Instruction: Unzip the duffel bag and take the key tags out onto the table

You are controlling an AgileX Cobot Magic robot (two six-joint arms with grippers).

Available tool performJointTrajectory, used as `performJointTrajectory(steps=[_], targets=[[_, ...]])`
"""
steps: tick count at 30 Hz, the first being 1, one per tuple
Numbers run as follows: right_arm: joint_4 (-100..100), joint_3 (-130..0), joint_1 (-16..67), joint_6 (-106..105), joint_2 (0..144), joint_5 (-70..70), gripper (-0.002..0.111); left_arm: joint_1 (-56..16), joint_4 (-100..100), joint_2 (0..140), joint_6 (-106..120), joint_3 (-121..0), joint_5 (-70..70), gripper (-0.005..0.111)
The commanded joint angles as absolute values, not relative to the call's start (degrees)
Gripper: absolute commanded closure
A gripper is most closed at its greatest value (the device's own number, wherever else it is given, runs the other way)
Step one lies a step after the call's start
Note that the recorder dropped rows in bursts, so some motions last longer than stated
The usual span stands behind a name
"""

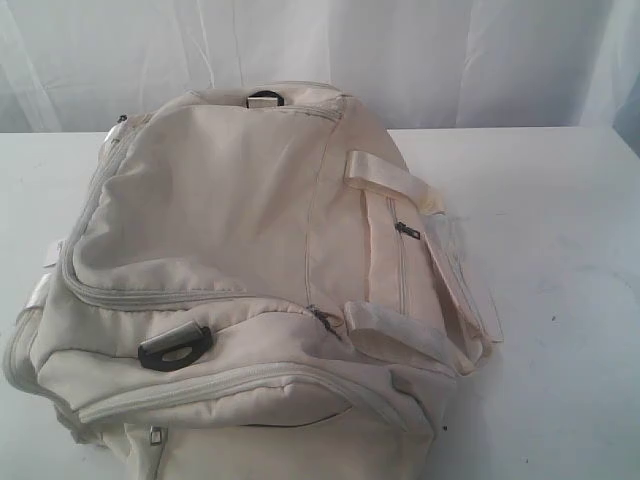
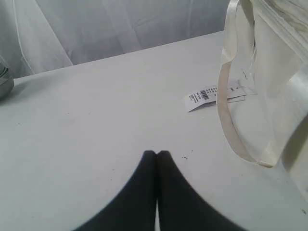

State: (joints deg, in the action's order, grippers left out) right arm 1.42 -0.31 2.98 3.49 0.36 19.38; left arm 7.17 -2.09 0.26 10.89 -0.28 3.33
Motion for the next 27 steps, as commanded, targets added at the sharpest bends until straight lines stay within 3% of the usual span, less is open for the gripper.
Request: performJointTrajectory(steps=[1, 23, 27], targets=[[1.48, 0.00, 2.98, 3.60, 0.00, 19.19, 0.108, 7.29, -2.56, 0.00, 10.30, 0.00, 3.08, 0.107], [7.55, 0.00, 2.98, 0.00, 0.00, 16.99, 0.108, 7.29, -2.56, 0.00, 11.24, 0.00, 2.17, 0.107], [7.55, 0.00, 2.98, 0.00, 0.00, 7.33, 0.108, 7.29, -9.65, 0.00, -7.58, 0.00, -5.14, 0.107]])
